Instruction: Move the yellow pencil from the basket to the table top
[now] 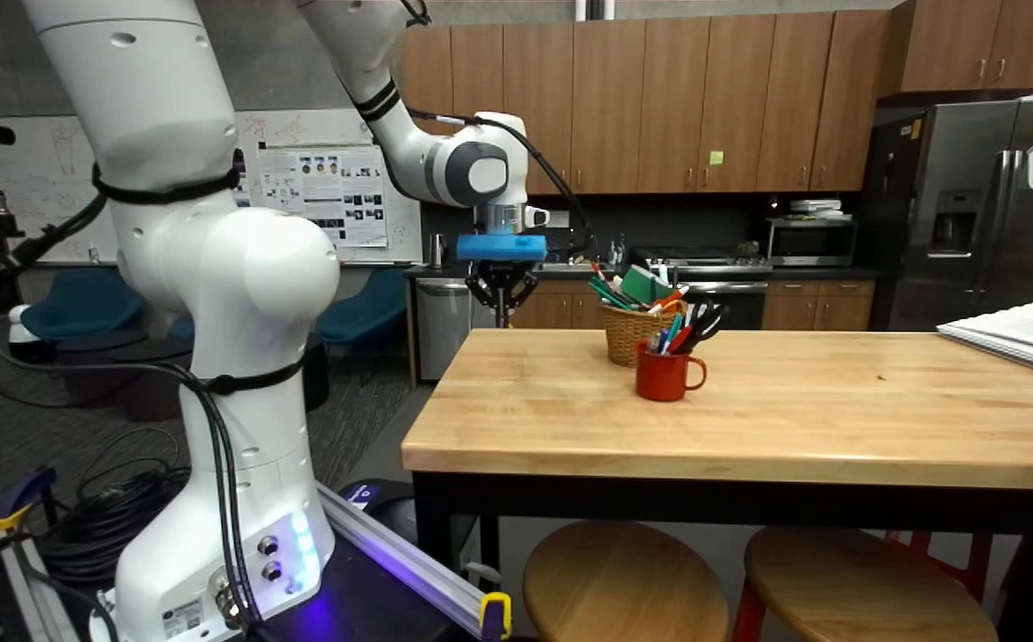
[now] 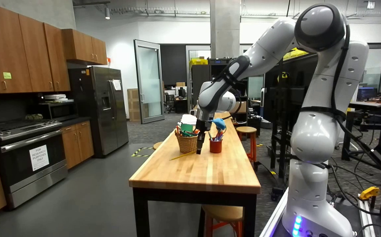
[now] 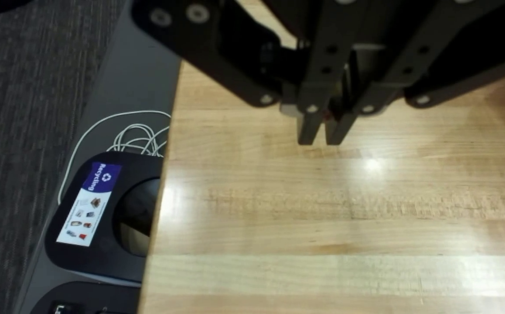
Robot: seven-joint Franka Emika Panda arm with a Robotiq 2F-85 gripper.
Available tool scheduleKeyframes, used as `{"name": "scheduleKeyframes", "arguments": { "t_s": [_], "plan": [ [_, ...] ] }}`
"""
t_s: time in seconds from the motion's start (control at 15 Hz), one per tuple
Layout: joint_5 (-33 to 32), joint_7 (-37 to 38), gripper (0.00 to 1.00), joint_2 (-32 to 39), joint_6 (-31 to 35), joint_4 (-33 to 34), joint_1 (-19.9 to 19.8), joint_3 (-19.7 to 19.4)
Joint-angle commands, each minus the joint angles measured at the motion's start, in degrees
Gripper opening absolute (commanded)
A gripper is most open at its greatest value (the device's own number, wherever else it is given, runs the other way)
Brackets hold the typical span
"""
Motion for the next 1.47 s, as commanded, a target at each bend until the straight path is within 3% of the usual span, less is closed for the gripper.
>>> {"name": "scheduleKeyframes", "arguments": {
  "t_s": [0.0,0.73,1.4],
  "plan": [
    [3.0,-4.0,0.02,3.9,1.7,2.8,0.0,0.0],
    [17.7,-20.6,0.02,12.2,0.0,9.5,-3.2,1.0],
    [18.4,-23.6,0.02,18.3,0.3,12.8,-8.7,4.4]
  ]
}}
